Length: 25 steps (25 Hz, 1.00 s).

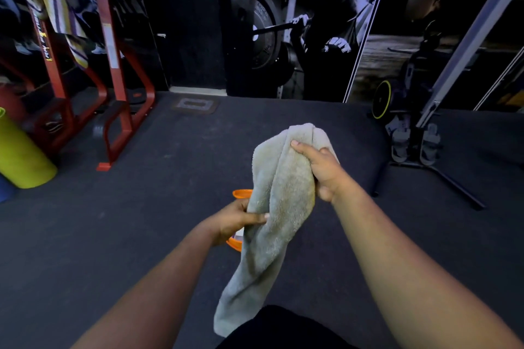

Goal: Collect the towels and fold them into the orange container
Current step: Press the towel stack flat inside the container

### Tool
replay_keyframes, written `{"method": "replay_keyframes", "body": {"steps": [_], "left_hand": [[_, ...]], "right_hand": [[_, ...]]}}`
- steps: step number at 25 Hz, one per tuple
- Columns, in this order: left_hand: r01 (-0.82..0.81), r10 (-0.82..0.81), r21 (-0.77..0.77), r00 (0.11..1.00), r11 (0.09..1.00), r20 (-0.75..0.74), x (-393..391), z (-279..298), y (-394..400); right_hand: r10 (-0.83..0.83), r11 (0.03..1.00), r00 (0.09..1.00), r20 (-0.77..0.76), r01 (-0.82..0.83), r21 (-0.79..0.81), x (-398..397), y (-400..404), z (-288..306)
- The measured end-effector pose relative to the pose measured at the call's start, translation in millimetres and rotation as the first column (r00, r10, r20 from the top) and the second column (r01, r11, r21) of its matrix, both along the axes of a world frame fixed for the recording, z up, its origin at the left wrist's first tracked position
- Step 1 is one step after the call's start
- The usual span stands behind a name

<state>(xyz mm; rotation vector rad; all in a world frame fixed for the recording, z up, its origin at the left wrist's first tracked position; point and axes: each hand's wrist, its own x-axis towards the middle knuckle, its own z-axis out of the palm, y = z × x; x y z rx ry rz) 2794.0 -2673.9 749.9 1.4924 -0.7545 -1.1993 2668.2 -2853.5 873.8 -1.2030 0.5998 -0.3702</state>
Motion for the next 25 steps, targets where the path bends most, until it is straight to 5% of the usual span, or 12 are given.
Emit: {"method": "replay_keyframes", "body": {"steps": [4, 7, 10, 13, 16, 18, 21, 23, 25], "left_hand": [[-0.244, 0.238, -0.172, 0.97, 0.954, -0.058, -3, 15, -3], [-0.451, 0.455, -0.244, 0.889, 0.859, -0.043, -1, 24, -12], [-0.436, 0.441, -0.23, 0.897, 0.87, -0.031, 3, 23, -18], [-0.391, 0.407, -0.186, 0.911, 0.902, 0.059, 6, 25, -14], [-0.54, 0.562, -0.156, 0.783, 0.827, 0.266, 23, 26, -2], [-0.642, 0.659, -0.153, 0.722, 0.752, 0.21, 34, 31, 6], [-0.706, 0.725, -0.162, 0.67, 0.689, 0.16, 45, 44, 10], [-0.725, 0.733, -0.135, 0.68, 0.675, 0.015, 47, 56, 6], [-0.702, 0.669, -0.116, 0.707, 0.702, -0.229, 52, 69, 4]], "right_hand": [[-0.021, 0.989, 1.0, -0.018, 0.024, 0.149, 5, -7, -17], [0.213, 0.976, 0.912, -0.351, -0.185, 0.111, -7, 4, -51], [0.328, 0.918, 0.769, -0.549, -0.396, -0.006, -11, 20, -70], [0.085, 0.939, 0.843, -0.532, -0.247, -0.241, -4, 19, -74], [-0.146, 0.896, 0.846, -0.513, -0.107, -0.431, -6, -4, -87], [-0.156, 0.938, 0.905, -0.396, 0.01, -0.347, -11, -14, -90], [-0.371, 0.926, 0.928, -0.033, 0.372, 0.059, -14, -23, -79], [-0.27, 0.951, 0.961, 0.054, 0.257, 0.17, -16, -32, -82], [0.054, 0.995, 0.992, -0.114, -0.063, -0.08, -20, -23, -83]]}}
